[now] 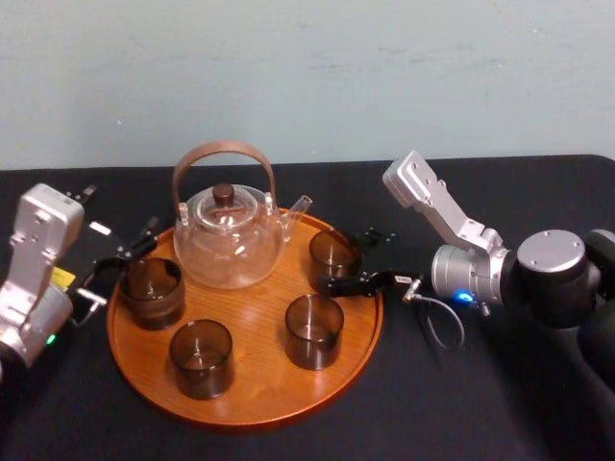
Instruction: Pick up the glass from the table and place it on the tray.
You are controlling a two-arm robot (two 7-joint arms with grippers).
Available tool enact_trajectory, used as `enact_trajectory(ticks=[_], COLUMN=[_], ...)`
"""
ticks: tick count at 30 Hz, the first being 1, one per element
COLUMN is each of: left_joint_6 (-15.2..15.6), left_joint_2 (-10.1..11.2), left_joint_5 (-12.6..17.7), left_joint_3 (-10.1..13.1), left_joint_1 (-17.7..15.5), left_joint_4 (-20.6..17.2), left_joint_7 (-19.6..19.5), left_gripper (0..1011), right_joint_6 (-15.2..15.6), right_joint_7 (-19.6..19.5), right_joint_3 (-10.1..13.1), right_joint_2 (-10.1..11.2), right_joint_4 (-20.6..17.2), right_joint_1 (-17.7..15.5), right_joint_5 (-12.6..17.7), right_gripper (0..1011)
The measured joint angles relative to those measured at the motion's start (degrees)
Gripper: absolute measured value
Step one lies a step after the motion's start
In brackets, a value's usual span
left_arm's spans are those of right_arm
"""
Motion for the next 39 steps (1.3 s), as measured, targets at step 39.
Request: enact_trajectory(ticks=[39], left_joint_6=[0.0], left_joint_2=[0.0], left_joint_5=[0.0], left_joint_3=[0.0], left_joint_1=[0.0], left_joint_4=[0.0], left_joint_7=[0.0], left_gripper=[1001], right_joint_6=[1.8], right_joint_7=[1.2], right_joint_3=[3.7], right_joint_2=[10.5], right_joint_4=[-15.2], right_joint_1=[-8.1], right_joint_5=[5.0], right_gripper=[1002])
